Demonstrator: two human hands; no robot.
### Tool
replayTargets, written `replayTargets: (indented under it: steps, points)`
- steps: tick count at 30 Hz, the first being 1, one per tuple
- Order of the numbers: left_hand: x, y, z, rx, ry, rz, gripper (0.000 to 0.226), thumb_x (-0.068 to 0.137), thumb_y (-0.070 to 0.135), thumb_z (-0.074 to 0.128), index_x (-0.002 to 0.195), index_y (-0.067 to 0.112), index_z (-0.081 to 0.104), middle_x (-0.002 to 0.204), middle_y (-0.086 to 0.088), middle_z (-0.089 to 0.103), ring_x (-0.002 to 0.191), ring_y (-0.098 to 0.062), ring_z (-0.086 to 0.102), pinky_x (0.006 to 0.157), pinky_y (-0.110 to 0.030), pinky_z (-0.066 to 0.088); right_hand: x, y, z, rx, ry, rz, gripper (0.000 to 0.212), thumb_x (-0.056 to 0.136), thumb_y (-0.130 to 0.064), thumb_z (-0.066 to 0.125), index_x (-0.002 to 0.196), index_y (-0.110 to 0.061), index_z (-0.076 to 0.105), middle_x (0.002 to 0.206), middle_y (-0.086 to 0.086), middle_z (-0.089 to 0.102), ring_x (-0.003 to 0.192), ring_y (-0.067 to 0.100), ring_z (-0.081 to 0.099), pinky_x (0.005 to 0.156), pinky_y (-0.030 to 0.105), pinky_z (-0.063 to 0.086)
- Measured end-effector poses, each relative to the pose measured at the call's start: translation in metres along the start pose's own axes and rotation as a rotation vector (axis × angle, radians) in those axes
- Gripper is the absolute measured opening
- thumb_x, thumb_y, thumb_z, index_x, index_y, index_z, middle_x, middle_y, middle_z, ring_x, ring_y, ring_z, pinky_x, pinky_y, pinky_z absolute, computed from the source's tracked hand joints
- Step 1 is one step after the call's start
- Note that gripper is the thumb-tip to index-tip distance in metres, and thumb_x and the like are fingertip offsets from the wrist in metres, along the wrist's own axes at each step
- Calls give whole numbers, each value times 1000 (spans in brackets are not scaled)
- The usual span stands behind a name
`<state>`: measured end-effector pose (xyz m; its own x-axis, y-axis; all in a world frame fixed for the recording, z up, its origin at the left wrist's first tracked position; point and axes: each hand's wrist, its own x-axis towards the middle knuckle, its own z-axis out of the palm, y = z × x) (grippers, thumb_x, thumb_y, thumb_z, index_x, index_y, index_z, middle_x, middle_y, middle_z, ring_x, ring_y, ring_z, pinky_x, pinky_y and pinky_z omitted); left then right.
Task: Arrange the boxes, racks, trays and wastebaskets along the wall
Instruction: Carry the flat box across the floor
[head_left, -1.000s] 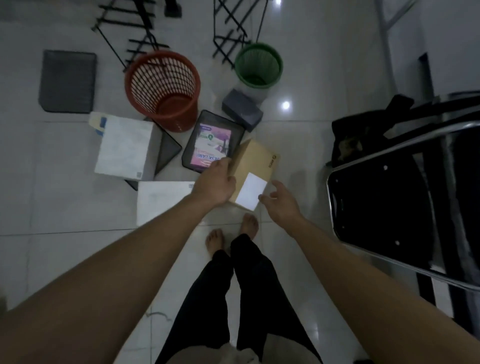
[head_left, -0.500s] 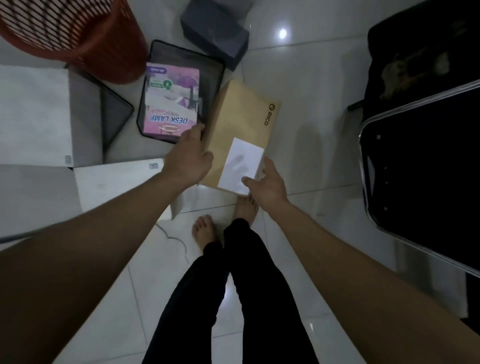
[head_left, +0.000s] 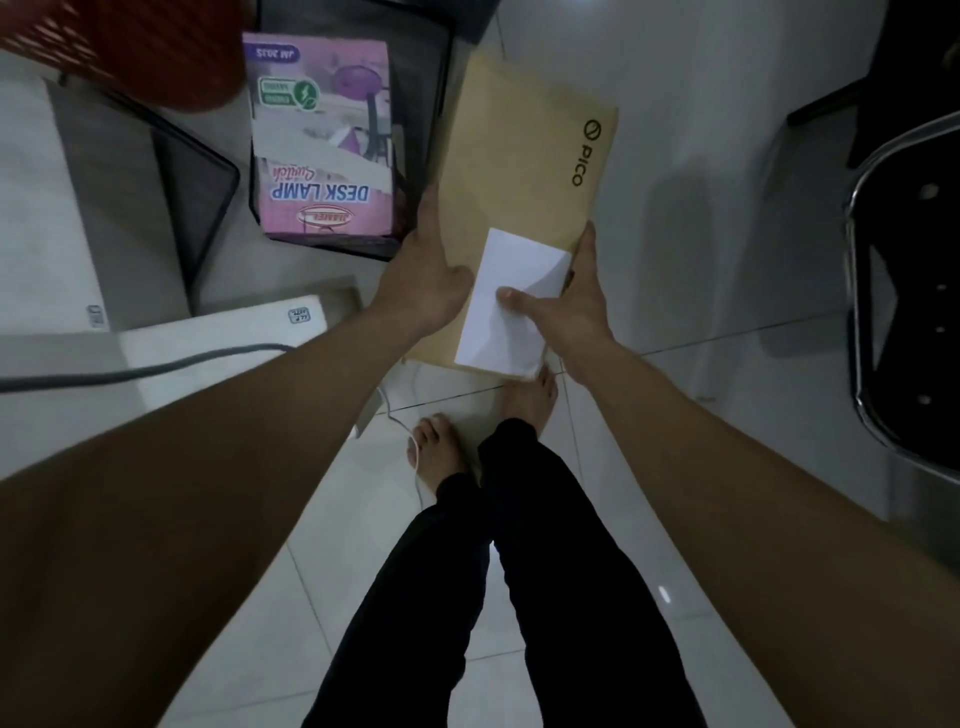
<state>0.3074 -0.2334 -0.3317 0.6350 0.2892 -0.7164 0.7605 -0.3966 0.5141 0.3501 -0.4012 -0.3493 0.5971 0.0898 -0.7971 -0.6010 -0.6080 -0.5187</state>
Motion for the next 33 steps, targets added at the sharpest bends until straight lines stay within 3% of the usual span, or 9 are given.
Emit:
replayTargets:
  steps: [7, 11, 15, 19, 24, 30, 33]
  points:
    - [-55, 14, -26, -32, -22, -28, 98, 86, 25, 59, 153, 38, -12, 152, -4, 39, 113, -29, 58, 90, -38, 51, -73, -34, -15, -118, 58, -39, 125, 70, -42, 85, 153, -43, -8, 151, -6, 41, 129, 22, 49, 106, 41, 43]
    - [-111, 24, -54, -71, 1, -14, 99, 90, 22, 58, 152, 36, -18, 154, -3, 37, 112, -28, 59, 91, -39, 51, -131, -61, -23, -228, 63, -81, 122, 74, -43, 82, 153, -41, -11, 152, -2, 41, 127, 25, 51, 97, 29, 41]
    - [-178, 37, -83, -58, 27, -32, 99, 93, 23, 55, 148, 43, -25, 154, -1, 38, 94, -29, 64, 67, -31, 48, -191, -90, -29, -328, 47, -127, 117, 78, -41, 80, 155, -39, -8, 149, 0, 44, 125, 28, 53, 87, 25, 38]
    - [-242, 46, -113, -66, 59, -108, 97, 92, 29, 53, 145, 48, -26, 130, -14, 60, 72, -28, 61, 59, -34, 49, -248, -122, -34, -437, 11, -195, 113, 79, -42, 78, 155, -40, -7, 145, -1, 50, 120, 29, 56, 82, 25, 38]
    - [-322, 52, -148, -101, 206, -164, 92, 89, 36, 50, 148, 45, -20, 89, -8, 68, 71, -29, 63, 73, -42, 55, -326, -149, -30, -518, -24, -286, 111, 80, -46, 76, 155, -40, -7, 140, 2, 54, 119, 28, 57, 82, 24, 39]
    - [-414, 51, -180, -86, 414, -115, 89, 90, 42, 49, 150, 41, -17, 83, -2, 64, 66, -21, 59, 65, -36, 50, -416, -172, -25, -559, -77, -415, 113, 80, -47, 75, 153, -42, -10, 138, 2, 55, 116, 29, 59, 86, 29, 44]
    - [-460, 47, -186, -115, 481, -127, 86, 93, 44, 48, 151, 40, -16, 90, 0, 63, 71, -20, 57, 69, -35, 48, -450, -181, -22, -620, -112, -506, 113, 79, -50, 75, 153, -43, -11, 135, 3, 57, 113, 30, 60, 82, 30, 45]
